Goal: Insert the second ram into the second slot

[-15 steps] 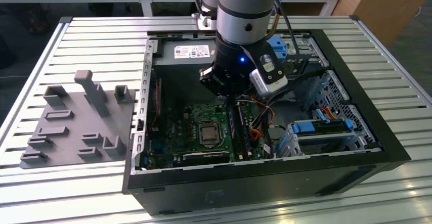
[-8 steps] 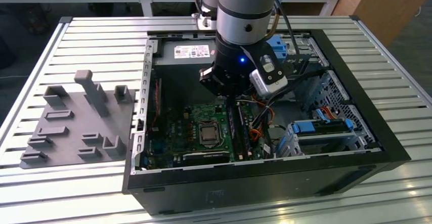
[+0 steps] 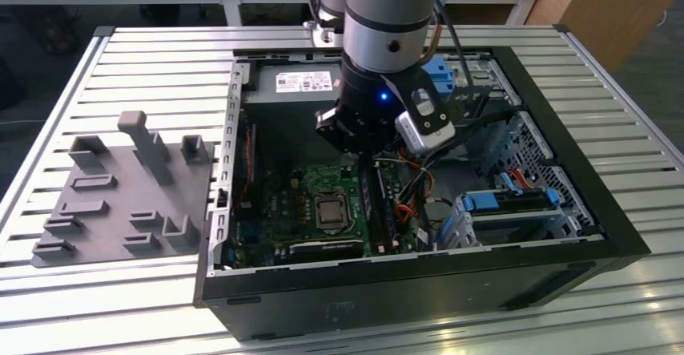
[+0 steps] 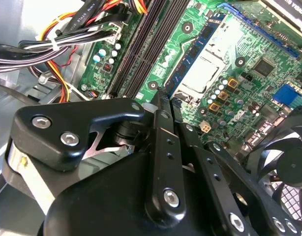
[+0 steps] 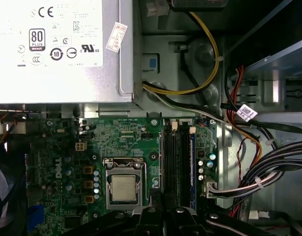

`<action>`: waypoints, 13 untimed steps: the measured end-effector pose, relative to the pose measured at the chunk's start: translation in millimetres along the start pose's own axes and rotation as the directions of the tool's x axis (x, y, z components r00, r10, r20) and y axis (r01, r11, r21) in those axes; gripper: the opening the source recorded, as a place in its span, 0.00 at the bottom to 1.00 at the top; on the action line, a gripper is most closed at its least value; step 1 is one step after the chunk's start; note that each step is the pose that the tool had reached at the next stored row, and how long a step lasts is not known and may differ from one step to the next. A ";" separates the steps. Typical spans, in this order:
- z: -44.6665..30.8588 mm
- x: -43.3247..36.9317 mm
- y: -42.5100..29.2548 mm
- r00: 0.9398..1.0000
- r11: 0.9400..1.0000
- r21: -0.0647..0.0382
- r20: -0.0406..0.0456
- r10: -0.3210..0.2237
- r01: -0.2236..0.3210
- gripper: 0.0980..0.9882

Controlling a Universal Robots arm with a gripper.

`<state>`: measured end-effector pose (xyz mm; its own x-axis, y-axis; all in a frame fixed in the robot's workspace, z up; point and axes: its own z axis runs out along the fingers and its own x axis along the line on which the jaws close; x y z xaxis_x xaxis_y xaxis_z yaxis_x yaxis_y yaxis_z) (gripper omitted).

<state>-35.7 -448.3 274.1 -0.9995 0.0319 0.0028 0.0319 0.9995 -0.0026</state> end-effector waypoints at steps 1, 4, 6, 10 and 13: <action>1.1 -0.2 0.0 1.000 1.000 0.000 -0.002 0.000 0.000 0.04; 3.5 -0.3 -0.9 1.000 1.000 0.001 -0.005 -0.002 0.002 0.04; 4.9 -0.3 -1.9 1.000 1.000 0.000 -0.005 -0.006 0.006 0.04; 7.7 -2.0 -3.2 1.000 1.000 0.000 -0.005 -0.007 0.007 0.04; 10.4 -3.7 -3.5 1.000 1.000 0.000 -0.005 -0.006 0.006 0.04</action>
<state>-32.2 -451.9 263.7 -0.9996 0.0255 0.0074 0.0255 0.9997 -0.0031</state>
